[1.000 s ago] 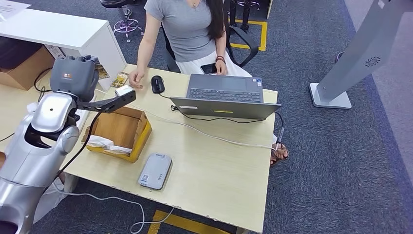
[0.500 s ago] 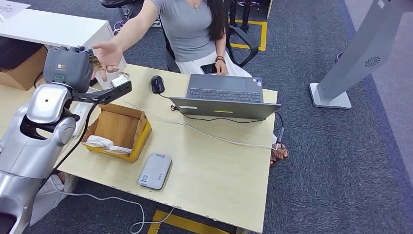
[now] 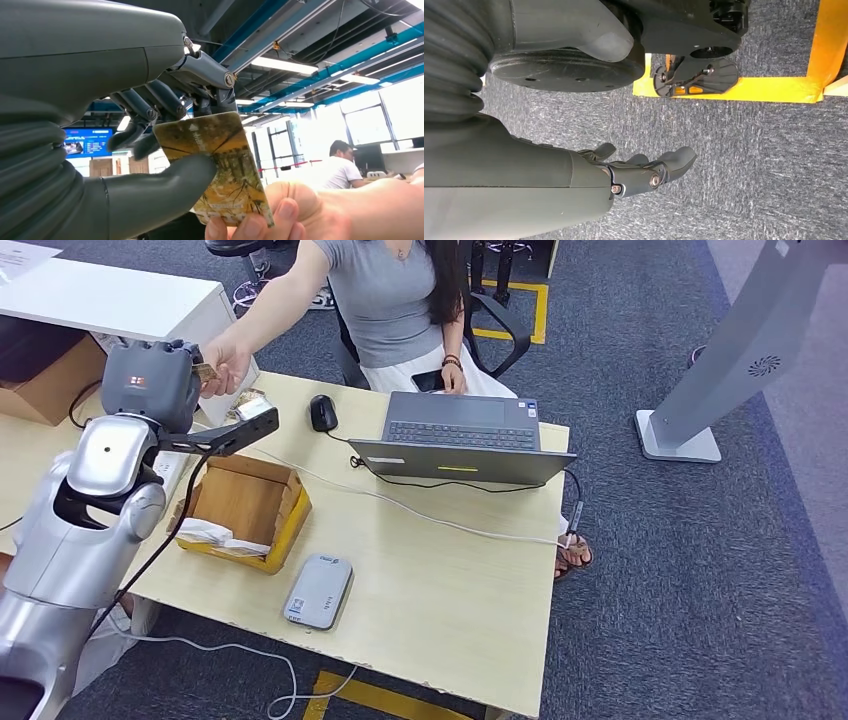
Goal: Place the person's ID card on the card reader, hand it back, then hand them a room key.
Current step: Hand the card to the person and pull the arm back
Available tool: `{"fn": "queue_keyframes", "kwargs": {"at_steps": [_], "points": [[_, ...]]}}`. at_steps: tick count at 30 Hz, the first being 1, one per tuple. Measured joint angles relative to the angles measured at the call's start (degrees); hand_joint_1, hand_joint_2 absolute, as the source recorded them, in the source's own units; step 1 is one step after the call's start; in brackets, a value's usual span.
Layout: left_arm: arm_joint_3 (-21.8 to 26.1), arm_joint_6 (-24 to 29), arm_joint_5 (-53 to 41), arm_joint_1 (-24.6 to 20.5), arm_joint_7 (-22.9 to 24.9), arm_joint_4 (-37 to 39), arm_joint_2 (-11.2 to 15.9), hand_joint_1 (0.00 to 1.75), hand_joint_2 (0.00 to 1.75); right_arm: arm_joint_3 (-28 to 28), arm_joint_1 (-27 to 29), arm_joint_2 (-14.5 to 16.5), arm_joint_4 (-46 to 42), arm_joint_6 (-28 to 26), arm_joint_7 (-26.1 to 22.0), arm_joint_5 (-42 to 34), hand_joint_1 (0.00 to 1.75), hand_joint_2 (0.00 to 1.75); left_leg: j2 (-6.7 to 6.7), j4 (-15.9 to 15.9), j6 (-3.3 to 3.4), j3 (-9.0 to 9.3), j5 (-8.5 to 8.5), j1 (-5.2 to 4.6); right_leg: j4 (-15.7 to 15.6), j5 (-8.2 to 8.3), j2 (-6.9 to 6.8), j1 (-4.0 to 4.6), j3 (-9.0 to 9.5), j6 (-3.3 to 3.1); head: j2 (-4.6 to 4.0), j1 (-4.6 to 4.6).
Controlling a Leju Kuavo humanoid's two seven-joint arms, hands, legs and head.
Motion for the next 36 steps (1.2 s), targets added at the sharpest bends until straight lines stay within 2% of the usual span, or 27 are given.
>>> {"fn": "queue_keyframes", "kwargs": {"at_steps": [10,36], "points": [[-0.08,0.06,-0.45,2.45,0.50,-1.56,-0.30,0.00,1.75,0.00,0.02,0.00,0.00,-0.09,0.04,-0.59,0.00,1.75,0.00,0.00,0.00,0.00,0.00,0.00,0.00,0.00,0.00,0.00,0.00,0.00,0.00,0.01],[-0.10,0.04,-0.83,3.06,0.51,-2.29,-0.36,0.00,1.75,0.00,0.02,0.00,0.00,-0.23,0.04,-0.67,0.00,1.75,0.00,0.00,0.00,0.00,0.00,0.00,0.00,0.00,-0.01,0.00,0.01,0.00,0.00,0.01]]}}
